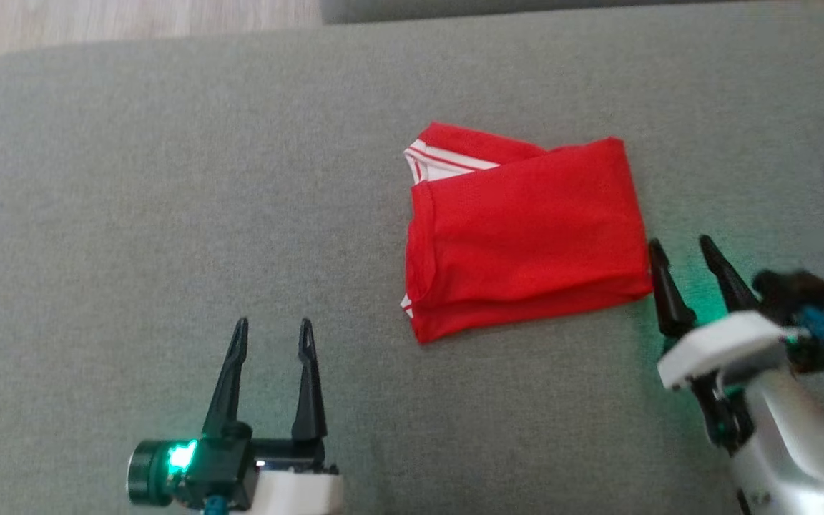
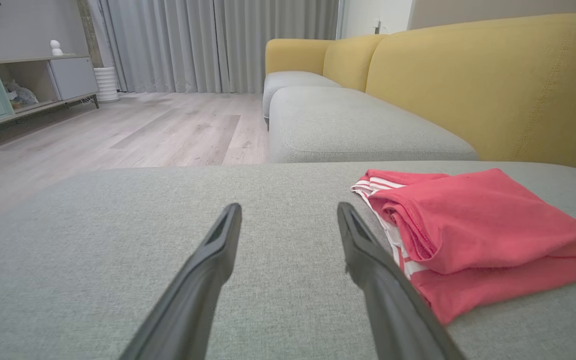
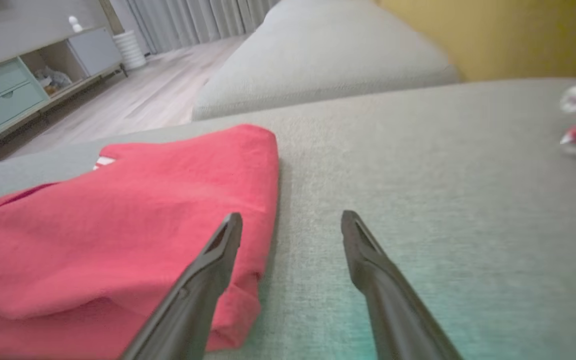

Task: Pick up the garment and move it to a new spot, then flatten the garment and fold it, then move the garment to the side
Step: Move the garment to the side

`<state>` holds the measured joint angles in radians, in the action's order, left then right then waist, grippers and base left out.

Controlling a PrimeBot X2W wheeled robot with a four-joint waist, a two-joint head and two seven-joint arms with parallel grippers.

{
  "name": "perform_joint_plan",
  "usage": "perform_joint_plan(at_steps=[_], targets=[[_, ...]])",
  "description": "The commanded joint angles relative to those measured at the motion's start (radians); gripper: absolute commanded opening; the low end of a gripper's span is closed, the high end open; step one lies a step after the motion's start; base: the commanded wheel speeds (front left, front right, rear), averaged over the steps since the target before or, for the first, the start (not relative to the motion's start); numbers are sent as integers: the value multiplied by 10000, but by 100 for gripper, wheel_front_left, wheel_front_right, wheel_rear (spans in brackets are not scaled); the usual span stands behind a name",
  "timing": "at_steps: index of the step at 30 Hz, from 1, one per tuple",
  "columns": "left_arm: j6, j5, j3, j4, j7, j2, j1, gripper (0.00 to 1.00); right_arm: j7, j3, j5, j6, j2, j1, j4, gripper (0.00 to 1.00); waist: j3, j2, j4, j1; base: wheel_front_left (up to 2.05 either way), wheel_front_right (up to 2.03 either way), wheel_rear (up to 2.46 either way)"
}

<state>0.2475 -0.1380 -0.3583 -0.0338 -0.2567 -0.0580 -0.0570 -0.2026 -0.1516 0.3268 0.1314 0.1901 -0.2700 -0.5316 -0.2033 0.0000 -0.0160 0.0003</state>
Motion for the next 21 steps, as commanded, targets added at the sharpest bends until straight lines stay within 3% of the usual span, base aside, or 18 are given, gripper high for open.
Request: perform_joint_plan(at_steps=[1,6,7,8,9,16,21], targets=[[119,107,161,310,-51,77,454,100,337,-528,481,-7,168,-684,-168,100,-327,0,-156,-3,0,0,0],[219,209,-17,252,-51,77,795,100,1015,-1471,2023,-7,256,-1602,-1194,98,-663,0,-314,-3,0,0,0],[239,231,-38,236,-51,77,841,100,1130,-1687,2293,-7,290,-1721,-1339,40,-711,0,-335,-3,0,0,0],[259,261,-59,210,-51,77,879,100,1175,-1866,2549,-7,330,-1824,-1452,15,-743,0,-350,-3,0,0,0],[275,283,-69,193,-51,77,914,100,1149,-2025,2784,-7,382,-1911,-1516,0,-773,0,-359,-3,0,0,0],[250,244,-10,287,-51,78,974,100,74,-2607,3646,-7,1198,-2287,-1296,0,-937,0,112,-3,0,0,0],[-51,-67,193,568,-51,78,1050,100,-274,-2765,3569,-7,2250,-2594,-892,0,-1270,0,880,-3,0,0,0]])
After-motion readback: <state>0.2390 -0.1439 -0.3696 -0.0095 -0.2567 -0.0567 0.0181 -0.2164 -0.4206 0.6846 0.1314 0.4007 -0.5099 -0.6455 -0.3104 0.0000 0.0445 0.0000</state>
